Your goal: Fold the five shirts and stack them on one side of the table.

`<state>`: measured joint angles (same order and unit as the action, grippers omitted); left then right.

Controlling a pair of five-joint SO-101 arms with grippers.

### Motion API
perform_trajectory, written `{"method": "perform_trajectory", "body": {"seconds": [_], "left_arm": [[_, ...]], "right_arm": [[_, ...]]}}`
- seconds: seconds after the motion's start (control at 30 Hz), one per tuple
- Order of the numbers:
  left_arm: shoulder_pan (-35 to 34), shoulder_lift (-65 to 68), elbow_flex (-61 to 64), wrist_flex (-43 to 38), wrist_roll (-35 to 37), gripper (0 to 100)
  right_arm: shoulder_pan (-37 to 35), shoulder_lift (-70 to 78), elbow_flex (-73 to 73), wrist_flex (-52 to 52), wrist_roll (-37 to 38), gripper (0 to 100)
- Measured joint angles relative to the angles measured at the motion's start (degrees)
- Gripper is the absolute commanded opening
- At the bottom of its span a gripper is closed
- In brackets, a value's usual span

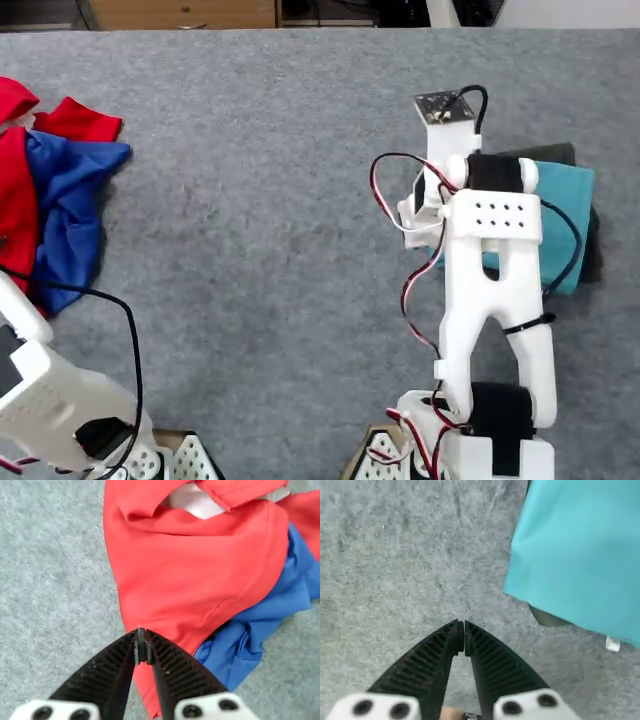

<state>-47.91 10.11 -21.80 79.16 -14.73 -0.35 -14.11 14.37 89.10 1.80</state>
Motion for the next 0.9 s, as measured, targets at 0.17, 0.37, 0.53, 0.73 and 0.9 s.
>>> {"method": "perform_trajectory", "body": {"seconds": [0.17, 0.37, 0.53, 0.73, 0.9], "left_arm": [[0.53, 6.59, 6.42, -5.36, 0.44, 24], [-1.41, 23.12, 8.53, -13.8, 7.65, 14], [-1.67, 27.25, -1.41, -3.16, 4.84, 2], [-2.02, 25.49, -19.6, 17.49, 5.71, 2], [-2.11, 14.77, -28.57, 20.75, 6.07, 2]], "right_arm": [[0.0, 0.0, 0.35, -0.97, -1.49, 0.9], [0.0, 0.0, 0.35, -4.4, -0.09, 0.9], [0.0, 0.0, 0.35, -4.48, 2.73, 0.9], [0.0, 0.0, 0.35, -4.48, 4.22, 0.9], [0.0, 0.0, 0.35, -4.48, 4.22, 0.9]]}}
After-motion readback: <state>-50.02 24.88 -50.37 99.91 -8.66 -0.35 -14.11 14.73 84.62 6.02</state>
